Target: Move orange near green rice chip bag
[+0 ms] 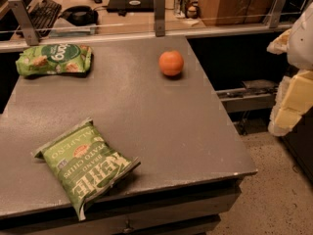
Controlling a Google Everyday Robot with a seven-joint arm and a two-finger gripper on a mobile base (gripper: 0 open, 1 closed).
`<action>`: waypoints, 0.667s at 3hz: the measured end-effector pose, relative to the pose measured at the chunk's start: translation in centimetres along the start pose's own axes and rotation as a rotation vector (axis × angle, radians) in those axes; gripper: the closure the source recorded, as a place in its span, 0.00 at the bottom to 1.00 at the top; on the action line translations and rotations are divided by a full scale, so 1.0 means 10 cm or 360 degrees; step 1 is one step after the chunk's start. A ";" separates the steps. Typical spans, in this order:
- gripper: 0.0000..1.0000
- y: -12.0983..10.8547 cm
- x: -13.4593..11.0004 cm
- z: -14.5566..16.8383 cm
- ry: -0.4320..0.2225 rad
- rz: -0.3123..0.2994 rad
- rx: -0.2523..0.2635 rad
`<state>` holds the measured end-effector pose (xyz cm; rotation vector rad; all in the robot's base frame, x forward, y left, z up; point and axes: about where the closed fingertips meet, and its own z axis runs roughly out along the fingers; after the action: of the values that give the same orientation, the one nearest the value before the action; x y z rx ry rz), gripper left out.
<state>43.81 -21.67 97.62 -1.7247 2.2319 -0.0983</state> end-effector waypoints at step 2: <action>0.00 -0.25 -0.22 0.19 -0.0137 -0.0047 0.0044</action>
Offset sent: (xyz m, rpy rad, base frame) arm 0.0712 0.0340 -0.0190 0.1396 -0.1012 0.0924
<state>47.20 -19.98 96.84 -1.7149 2.1343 -0.0606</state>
